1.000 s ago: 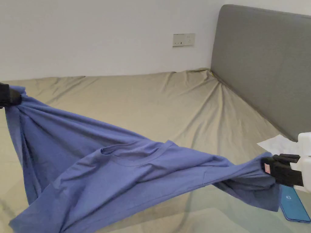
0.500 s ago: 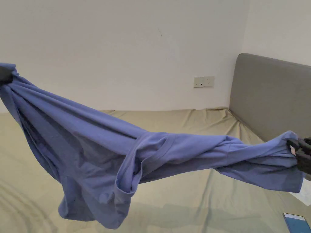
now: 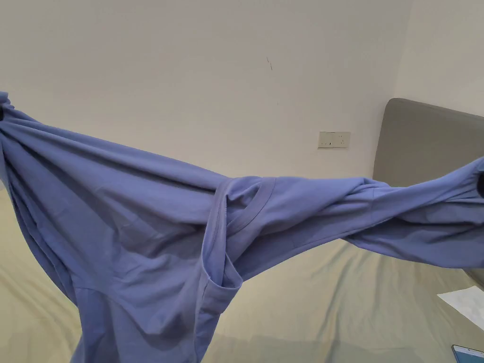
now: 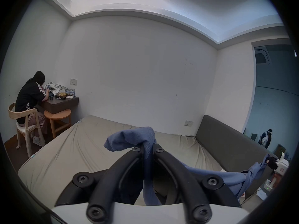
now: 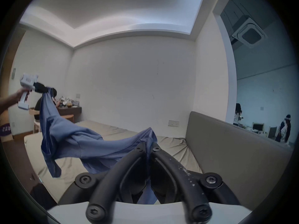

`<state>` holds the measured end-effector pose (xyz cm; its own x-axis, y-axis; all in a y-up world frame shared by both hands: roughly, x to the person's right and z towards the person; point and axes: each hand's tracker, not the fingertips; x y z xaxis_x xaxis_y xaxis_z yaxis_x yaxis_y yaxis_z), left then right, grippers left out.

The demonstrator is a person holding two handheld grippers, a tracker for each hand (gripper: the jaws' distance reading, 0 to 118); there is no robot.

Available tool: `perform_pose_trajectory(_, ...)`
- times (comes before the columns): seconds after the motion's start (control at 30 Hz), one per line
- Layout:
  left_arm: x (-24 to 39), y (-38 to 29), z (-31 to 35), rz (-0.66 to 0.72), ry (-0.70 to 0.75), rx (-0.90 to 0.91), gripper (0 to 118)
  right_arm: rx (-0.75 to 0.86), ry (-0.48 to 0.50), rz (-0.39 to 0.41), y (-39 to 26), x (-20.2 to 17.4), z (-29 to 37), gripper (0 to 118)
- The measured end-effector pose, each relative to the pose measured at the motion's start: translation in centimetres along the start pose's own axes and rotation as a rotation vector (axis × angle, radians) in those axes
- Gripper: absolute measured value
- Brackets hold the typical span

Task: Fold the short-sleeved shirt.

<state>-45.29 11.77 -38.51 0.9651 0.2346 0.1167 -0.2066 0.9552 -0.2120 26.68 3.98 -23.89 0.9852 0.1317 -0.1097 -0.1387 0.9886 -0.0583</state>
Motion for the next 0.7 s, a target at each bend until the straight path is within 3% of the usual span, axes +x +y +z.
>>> perform_pose_trajectory(0.1, -0.2, 0.0, 0.1, 0.013, -0.010, 0.004, 8, 0.008, -0.004, -0.029, 0.2, -0.2, 0.6, 4)
perform_pose_trajectory(0.17, 0.4, -0.2, 0.5, -0.013, -0.011, 0.001, 8, 0.016, -0.049, 0.096, 0.1, -1.4, 1.1, 4)
perform_pose_trajectory(0.33, 0.5, -0.9, 0.6, -0.024, -0.023, -0.006, 8, 0.023, -0.059, 0.122, -0.7, -2.4, 2.0, 4)
perform_pose_trajectory(0.7, 0.4, -3.9, -0.6, -0.048, -0.032, -0.084, 8, -0.054, -0.074, 0.096, -2.5, -1.7, 0.6, 4)
